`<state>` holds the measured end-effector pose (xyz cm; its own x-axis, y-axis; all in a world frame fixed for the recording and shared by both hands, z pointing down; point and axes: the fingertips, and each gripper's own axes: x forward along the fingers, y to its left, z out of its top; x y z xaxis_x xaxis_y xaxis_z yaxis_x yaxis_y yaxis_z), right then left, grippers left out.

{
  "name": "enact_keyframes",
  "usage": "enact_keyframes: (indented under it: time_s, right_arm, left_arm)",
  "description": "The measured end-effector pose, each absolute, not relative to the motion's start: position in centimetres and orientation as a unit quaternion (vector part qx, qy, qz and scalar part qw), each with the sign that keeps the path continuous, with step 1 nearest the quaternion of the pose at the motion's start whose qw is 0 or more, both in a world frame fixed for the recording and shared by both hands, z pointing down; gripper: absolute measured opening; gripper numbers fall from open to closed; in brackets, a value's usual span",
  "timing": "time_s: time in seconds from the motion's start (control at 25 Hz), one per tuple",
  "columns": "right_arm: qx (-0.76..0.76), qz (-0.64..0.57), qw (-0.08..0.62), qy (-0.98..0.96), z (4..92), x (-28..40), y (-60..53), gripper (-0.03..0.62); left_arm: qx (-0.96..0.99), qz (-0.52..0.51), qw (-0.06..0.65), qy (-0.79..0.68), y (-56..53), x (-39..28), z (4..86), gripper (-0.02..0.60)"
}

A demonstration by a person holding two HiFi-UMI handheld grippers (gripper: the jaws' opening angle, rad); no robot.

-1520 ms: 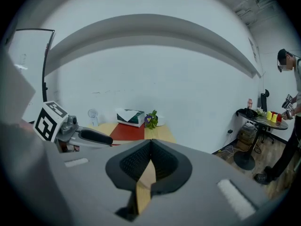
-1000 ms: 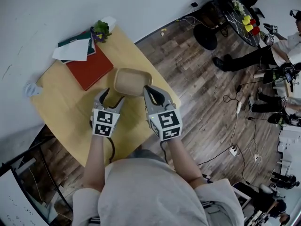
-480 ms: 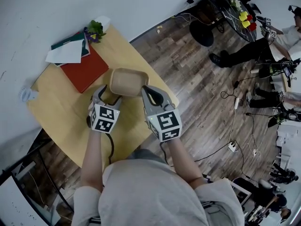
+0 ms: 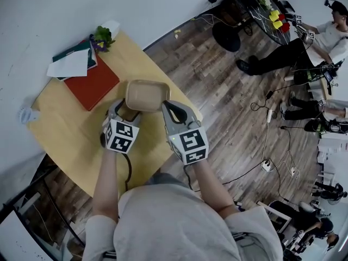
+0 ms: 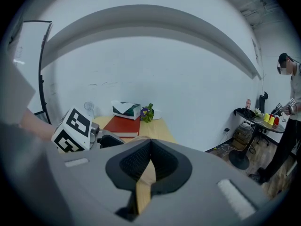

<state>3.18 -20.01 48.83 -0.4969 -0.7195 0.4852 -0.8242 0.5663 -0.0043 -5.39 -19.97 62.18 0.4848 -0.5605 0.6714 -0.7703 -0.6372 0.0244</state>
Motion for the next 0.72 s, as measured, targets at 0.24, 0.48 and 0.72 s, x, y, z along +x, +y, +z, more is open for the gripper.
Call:
enact_keyframes:
  time_s: [0.24, 0.48, 0.72]
  right_arm:
    - [0.447, 0.118, 0.238, -0.854, 49.4, 3.3, -19.9, 0.002]
    - [0.427, 0.109, 0.269, -0.856, 50.5, 2.3, -19.7, 0.002]
    - [0.381, 0.086, 0.319, -0.864, 52.3, 1.6, -19.2, 0.036]
  left_arm:
    - [0.848, 0.297, 0.18, -0.4, -19.6, -3.9, 61.9, 0.318]
    - [0.846, 0.293, 0.173, -0.41, -19.6, -3.4, 62.0, 0.275]
    - [0.849, 0.288, 0.17, -0.409, -19.5, -3.1, 61.8, 0.258]
